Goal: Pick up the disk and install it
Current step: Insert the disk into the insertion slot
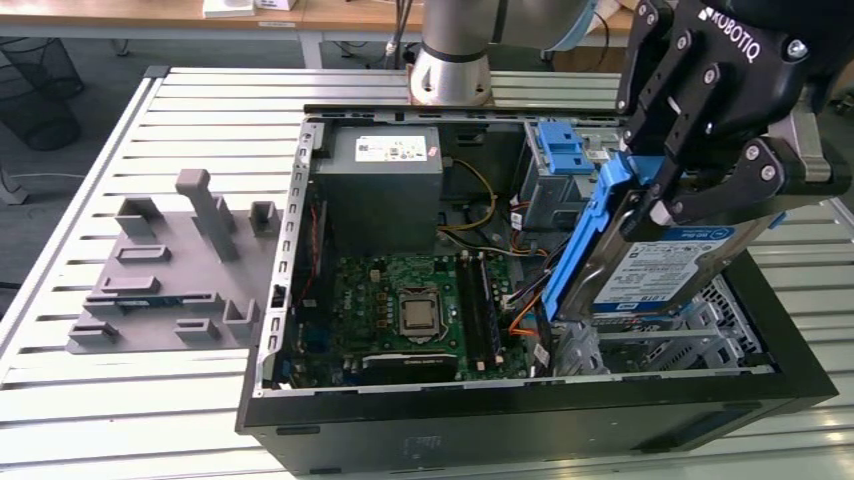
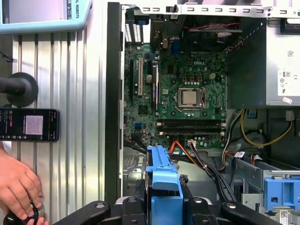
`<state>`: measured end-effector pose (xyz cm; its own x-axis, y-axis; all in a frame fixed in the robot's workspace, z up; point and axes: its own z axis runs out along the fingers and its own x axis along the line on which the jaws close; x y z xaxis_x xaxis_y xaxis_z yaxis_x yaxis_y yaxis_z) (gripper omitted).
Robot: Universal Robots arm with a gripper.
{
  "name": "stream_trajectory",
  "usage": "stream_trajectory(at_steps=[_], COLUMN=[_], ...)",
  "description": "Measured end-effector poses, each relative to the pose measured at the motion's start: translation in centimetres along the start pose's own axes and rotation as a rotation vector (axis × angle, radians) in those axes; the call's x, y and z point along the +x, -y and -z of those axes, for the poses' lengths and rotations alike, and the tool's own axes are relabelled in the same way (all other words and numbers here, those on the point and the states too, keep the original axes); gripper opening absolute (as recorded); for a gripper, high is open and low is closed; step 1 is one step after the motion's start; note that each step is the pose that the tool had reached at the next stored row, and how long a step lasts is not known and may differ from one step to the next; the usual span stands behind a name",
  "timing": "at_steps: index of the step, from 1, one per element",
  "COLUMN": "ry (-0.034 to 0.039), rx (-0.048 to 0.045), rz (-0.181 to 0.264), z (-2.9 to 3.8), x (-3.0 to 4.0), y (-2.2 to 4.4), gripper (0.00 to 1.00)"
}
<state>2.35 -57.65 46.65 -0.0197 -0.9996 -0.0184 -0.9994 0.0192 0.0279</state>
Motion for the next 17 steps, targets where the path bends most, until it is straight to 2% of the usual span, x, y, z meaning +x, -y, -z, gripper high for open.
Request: stream_trajectory(at_steps=[8,17], ry=[-0.0001,0.0000], rx=[0.0000,0.0000], rz=[0.000,0.000], z=[-0.35,-0.35], x=[-0.01,-0.01], y=[0.97,1.02], gripper=[0.37,0.37])
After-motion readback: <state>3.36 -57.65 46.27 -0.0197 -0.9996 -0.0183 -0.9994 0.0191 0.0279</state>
